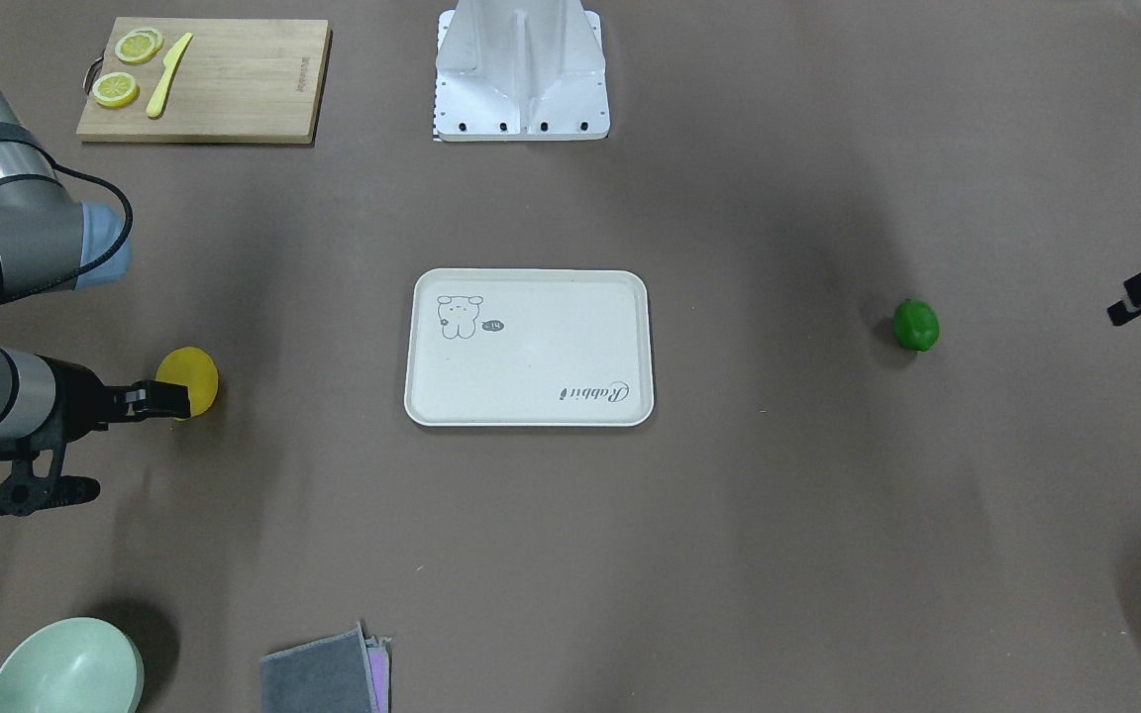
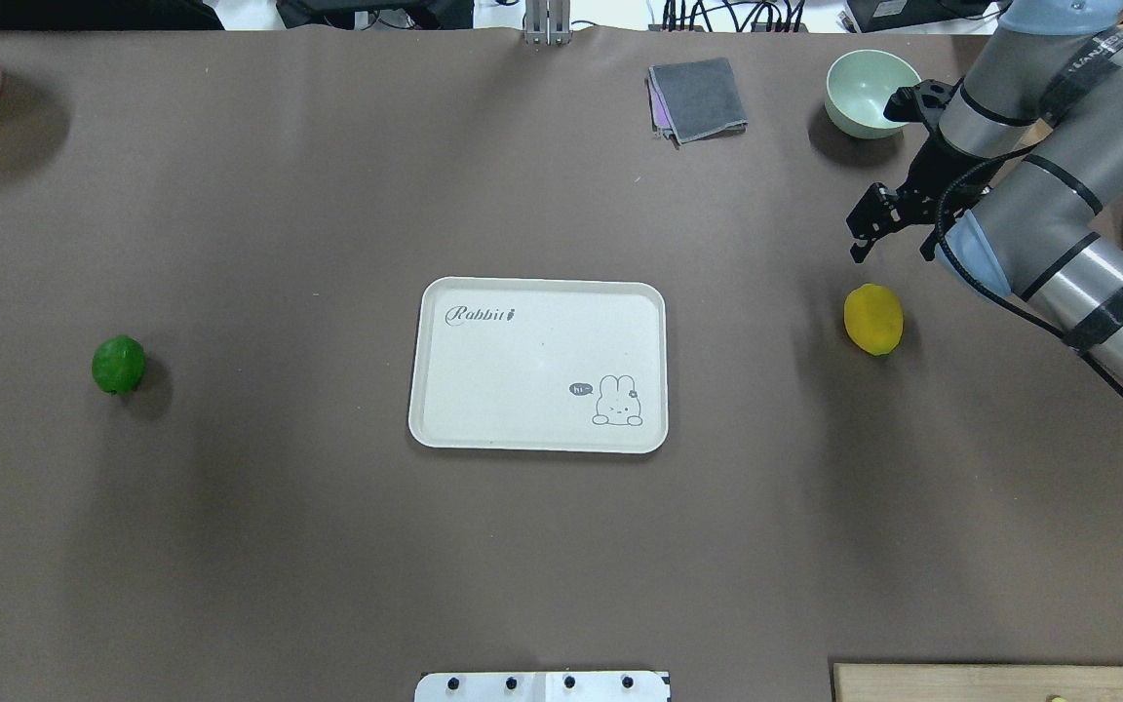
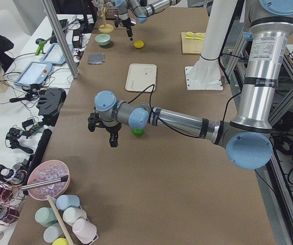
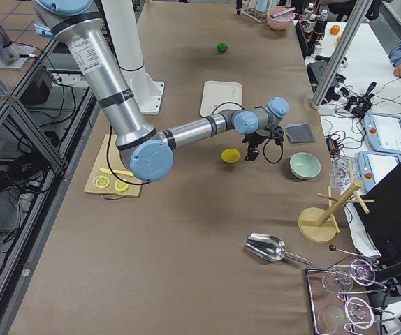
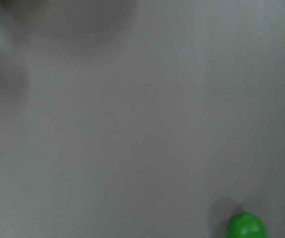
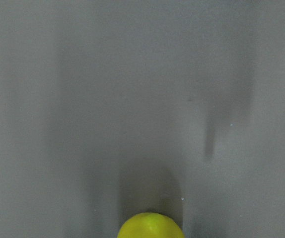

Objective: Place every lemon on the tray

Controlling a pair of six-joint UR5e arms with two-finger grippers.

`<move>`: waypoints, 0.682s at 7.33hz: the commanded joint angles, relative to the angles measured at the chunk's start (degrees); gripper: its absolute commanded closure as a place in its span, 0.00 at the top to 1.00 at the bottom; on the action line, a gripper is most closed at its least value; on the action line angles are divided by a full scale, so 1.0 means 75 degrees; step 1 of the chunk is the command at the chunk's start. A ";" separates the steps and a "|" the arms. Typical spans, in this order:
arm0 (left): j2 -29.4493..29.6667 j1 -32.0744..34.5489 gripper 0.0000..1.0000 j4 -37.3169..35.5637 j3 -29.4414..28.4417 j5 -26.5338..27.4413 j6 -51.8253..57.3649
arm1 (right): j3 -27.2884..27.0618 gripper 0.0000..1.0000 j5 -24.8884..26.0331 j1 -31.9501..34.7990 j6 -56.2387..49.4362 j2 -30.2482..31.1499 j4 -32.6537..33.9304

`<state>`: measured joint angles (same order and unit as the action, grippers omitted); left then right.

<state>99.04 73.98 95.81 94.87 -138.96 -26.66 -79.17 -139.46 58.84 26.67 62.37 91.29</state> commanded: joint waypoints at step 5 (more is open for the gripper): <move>0.0412 -0.2013 0.98 0.0675 -0.0916 0.0422 -0.0781 | 0.0162 0.99 -0.0038 -0.0414 -0.0016 0.0039 0.0062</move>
<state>102.32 59.47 98.10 90.29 -136.00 -32.48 -77.95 -139.74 56.50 26.63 62.49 91.64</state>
